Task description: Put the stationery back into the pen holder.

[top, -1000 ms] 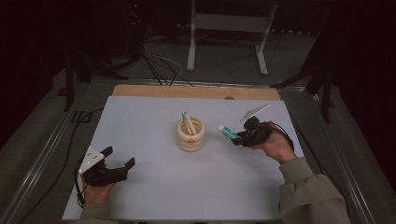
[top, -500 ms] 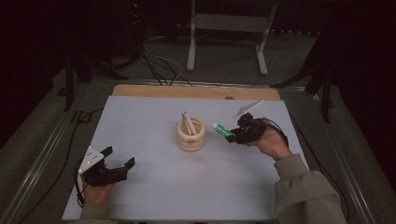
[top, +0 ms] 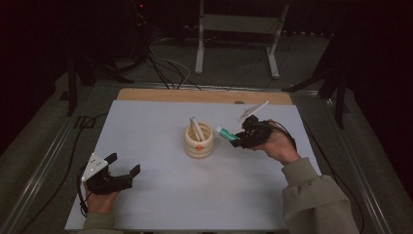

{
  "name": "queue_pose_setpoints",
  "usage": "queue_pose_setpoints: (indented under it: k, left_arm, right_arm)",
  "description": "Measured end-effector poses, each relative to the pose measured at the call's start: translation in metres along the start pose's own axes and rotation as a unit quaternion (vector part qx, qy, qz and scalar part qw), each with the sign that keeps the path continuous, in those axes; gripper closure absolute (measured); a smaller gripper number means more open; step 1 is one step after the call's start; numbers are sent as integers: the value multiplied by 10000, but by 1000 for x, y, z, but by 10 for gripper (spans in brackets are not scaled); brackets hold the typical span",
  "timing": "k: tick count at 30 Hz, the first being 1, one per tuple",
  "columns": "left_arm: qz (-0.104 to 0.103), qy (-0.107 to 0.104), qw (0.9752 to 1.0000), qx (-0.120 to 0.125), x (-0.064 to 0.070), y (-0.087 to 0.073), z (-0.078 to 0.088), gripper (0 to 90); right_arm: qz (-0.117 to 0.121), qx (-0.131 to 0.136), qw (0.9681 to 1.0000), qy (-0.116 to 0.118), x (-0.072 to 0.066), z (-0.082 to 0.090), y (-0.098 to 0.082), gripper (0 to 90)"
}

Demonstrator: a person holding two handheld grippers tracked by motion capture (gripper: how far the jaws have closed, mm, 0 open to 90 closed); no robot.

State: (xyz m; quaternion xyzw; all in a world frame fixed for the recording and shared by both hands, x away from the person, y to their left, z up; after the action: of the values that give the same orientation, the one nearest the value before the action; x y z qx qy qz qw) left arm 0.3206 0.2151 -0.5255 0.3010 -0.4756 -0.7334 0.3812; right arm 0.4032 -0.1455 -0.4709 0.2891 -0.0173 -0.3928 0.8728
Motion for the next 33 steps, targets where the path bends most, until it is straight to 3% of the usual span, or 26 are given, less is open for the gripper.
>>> queue_pose_setpoints:
  k: [33]
  left_arm:
    - [-1, -2, 10000, 4, 0, 0, 0, 10]
  right_arm:
    - [256, -131, 9996, 69, -23, -5, 39, 655]
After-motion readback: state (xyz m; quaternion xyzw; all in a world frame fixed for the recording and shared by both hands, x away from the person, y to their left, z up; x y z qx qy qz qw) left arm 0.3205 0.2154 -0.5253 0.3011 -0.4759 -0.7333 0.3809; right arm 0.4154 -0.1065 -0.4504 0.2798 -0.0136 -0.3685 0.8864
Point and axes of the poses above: each handheld gripper's, and its own axes: z roughly backward along the jaws, y roughly out of its top, x roughly to its right, the point moved 9 cm from there along -z, roughly forward along the jaws, and after that the axes turned 14 degrees about -z, right-handed, at the moved point
